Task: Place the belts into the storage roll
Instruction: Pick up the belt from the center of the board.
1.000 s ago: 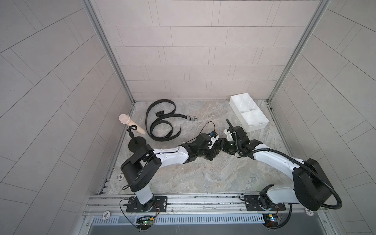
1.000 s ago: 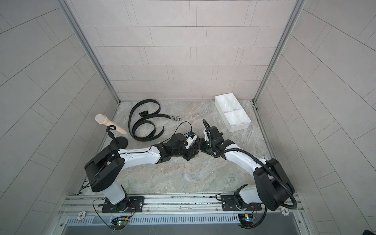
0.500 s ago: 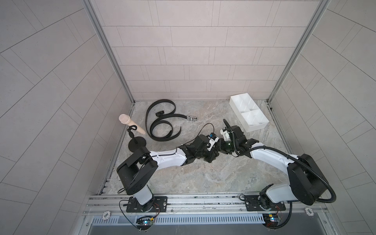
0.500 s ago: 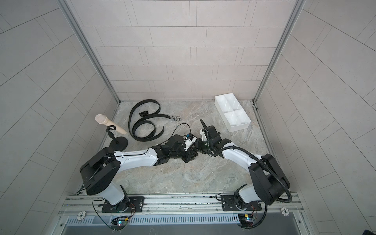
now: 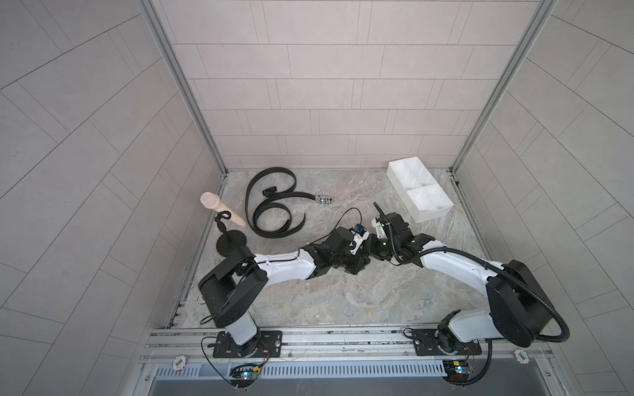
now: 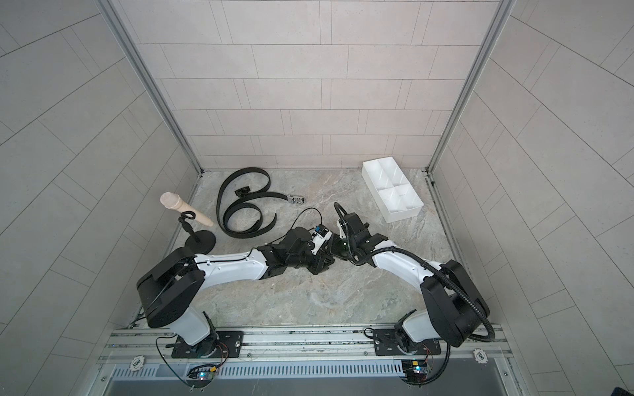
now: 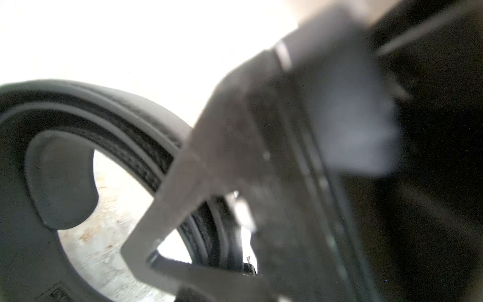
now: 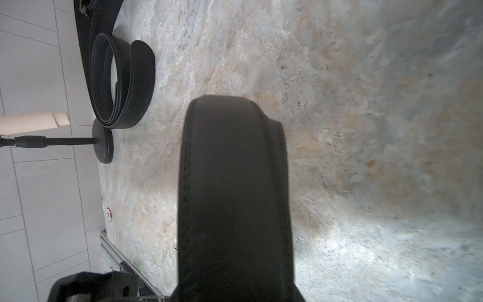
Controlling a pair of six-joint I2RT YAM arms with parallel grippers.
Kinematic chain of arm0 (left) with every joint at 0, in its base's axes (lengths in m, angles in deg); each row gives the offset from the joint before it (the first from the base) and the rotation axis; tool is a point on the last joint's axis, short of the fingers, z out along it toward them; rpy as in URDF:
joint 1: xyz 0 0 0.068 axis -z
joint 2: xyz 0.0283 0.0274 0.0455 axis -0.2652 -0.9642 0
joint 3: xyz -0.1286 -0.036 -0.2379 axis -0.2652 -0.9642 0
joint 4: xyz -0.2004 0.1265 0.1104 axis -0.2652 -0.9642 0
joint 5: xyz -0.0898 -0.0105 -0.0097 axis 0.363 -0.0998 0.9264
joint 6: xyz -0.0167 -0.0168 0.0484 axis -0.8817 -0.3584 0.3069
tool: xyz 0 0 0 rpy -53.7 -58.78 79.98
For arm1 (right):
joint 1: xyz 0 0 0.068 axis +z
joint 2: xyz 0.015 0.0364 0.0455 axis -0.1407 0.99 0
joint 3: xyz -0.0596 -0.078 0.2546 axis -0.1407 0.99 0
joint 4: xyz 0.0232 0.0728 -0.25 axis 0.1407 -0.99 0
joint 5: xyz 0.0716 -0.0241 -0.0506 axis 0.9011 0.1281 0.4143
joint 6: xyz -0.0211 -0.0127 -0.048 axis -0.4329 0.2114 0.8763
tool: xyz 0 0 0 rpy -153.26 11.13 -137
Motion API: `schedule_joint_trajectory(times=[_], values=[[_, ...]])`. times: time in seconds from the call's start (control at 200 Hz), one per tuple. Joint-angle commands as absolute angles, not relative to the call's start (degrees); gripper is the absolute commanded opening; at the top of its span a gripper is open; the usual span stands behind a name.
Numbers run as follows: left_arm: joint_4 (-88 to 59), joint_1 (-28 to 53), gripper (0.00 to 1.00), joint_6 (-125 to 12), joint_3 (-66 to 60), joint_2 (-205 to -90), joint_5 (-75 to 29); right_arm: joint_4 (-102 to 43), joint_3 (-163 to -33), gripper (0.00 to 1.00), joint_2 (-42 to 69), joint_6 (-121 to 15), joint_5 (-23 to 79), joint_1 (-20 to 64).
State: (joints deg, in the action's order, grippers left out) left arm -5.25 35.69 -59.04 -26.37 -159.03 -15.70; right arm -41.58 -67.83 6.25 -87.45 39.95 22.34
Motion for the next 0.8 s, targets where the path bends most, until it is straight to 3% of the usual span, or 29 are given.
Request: schedule_joint_trajectory(times=[0.0,0.18,0.335,0.571,0.796], values=[[-1.1,35.5,0.18,-60.4,-23.6,-158.4,-16.3,-49.9,-71.9,0.0,4.3,-83.4,36.9,22.8],[-1.7,35.4,0.54,-61.2,-24.0,-156.1,-16.9,-61.2,-78.6,0.0,6.0,-77.3,34.9,21.2],[-1.9,35.4,0.73,-62.1,-24.0,-153.0,-16.9,-67.3,-83.1,0.0,7.7,-72.8,34.0,19.5],[-7.3,35.3,0.91,-60.4,-25.9,-146.7,-18.3,-77.2,-92.5,0.0,10.2,-63.9,30.2,16.5],[-9.1,33.2,0.98,-60.5,-33.3,-140.9,-20.5,-84.6,-102.8,0.0,12.8,-52.2,25.3,10.9]])
